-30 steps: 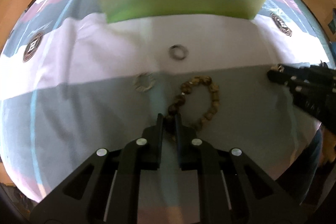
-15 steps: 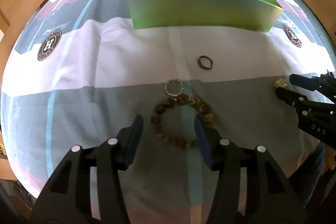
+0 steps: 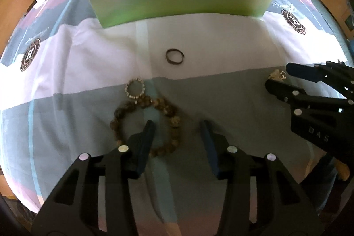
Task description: Organize jewelry
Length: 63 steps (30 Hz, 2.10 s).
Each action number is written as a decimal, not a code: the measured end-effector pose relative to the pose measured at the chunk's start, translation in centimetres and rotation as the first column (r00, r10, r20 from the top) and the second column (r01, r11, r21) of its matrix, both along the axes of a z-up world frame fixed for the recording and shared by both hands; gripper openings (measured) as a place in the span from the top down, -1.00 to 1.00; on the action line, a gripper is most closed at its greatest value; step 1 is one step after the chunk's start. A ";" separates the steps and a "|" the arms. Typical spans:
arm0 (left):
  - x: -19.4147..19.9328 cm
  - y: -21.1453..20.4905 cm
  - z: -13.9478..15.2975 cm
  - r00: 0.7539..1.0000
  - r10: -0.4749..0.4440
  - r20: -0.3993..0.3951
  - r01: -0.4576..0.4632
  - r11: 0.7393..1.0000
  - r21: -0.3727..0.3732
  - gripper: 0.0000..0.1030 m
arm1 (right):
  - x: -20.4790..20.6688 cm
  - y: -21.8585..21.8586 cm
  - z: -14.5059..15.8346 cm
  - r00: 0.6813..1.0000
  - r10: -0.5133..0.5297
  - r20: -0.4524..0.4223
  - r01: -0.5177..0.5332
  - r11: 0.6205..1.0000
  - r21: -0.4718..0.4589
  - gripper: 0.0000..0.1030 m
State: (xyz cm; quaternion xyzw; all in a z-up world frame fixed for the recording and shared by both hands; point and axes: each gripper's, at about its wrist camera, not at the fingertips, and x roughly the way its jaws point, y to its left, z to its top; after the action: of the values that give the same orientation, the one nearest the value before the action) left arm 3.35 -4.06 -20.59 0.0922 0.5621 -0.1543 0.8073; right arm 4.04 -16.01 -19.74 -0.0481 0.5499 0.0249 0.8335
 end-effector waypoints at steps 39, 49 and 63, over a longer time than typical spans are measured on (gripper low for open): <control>0.5 1.1 0.3 1.000 0.010 -0.007 -0.010 0.999 -0.032 0.72 | -2.0 0.1 -0.4 0.999 -0.044 0.006 0.044 0.999 0.015 0.57; 0.1 1.3 2.4 0.999 0.010 0.030 -0.008 0.998 -0.057 0.77 | -2.5 -0.1 1.0 0.998 -0.052 0.028 0.051 0.998 0.035 0.59; -0.1 1.5 3.9 0.998 0.023 0.063 -0.018 0.997 -0.073 0.77 | -2.7 0.1 2.1 0.997 -0.063 0.052 0.061 0.997 0.043 0.59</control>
State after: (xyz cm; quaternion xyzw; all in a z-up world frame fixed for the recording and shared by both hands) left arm 3.26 -2.57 -16.70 0.0621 0.5312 -0.1633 0.8290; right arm 1.39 -15.93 -17.69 -0.0141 0.5282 0.0092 0.8490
